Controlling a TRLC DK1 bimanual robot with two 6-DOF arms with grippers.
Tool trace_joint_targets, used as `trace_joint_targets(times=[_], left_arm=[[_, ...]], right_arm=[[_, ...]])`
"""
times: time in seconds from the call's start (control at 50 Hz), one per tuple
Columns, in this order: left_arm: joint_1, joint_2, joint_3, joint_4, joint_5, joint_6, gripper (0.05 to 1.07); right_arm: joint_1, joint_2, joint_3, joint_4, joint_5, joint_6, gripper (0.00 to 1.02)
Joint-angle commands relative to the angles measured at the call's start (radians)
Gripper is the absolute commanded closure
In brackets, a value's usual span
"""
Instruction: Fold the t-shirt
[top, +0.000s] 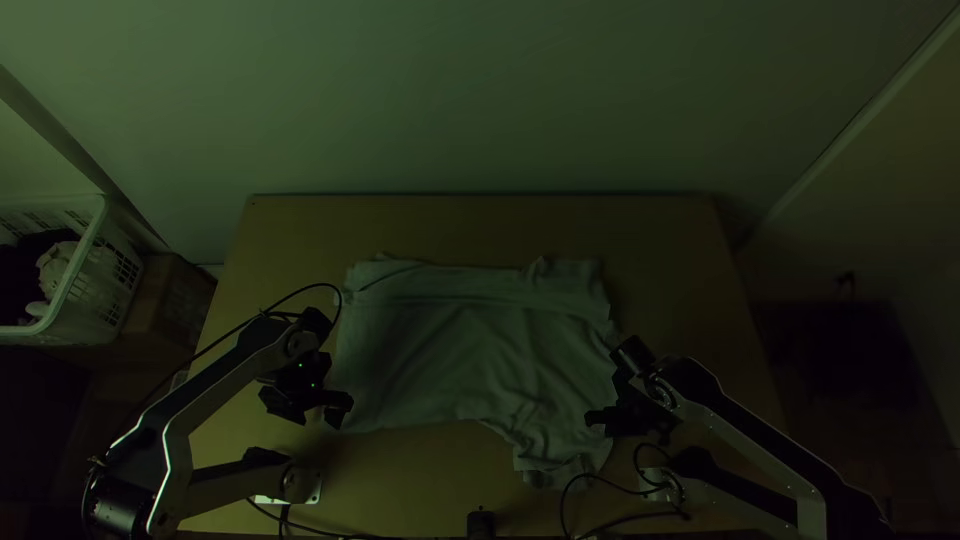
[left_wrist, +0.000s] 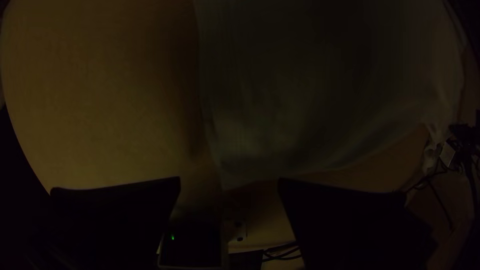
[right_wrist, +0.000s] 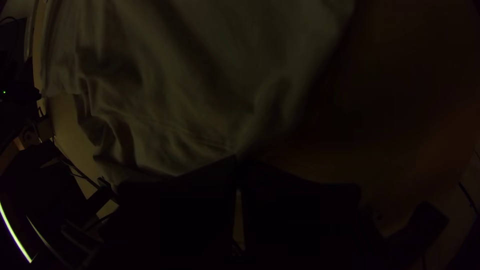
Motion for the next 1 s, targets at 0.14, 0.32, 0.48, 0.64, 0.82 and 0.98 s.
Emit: trace_joint_targets(times=[0.14, 0.32, 0.48, 0.64, 0.82, 0.98], left_arm=[[-0.009, 0.102, -0.024, 0.027, -0.006, 0.034, 0.32], [-0.064, 0.126, -0.022, 0.039, -0.013, 0.032, 0.77], [-0.09, 0.089, -0.021, 0.044, -0.002, 0.049, 1.04], [-0.025, 0.042, -0.012, 0.056, 0.005, 0.098, 1.04], [0.093, 0.034, 0.022, 0.053, 0.007, 0.175, 1.04], [0.152, 0.037, 0.051, 0.056, 0.005, 0.21, 1.04]], right_arm=[[-0.013, -0.006, 0.006, 0.005, 0.003, -0.003, 1.0], [-0.013, 0.007, 0.052, 0.005, 0.003, 0.0, 1.0], [-0.021, 0.02, 0.069, 0.007, 0.003, -0.006, 1.0], [-0.056, 0.019, 0.079, 0.005, 0.022, -0.03, 1.0], [-0.157, 0.033, 0.11, -0.021, 0.048, -0.115, 1.0], [-0.222, 0.05, 0.121, -0.056, 0.068, -0.187, 1.0]])
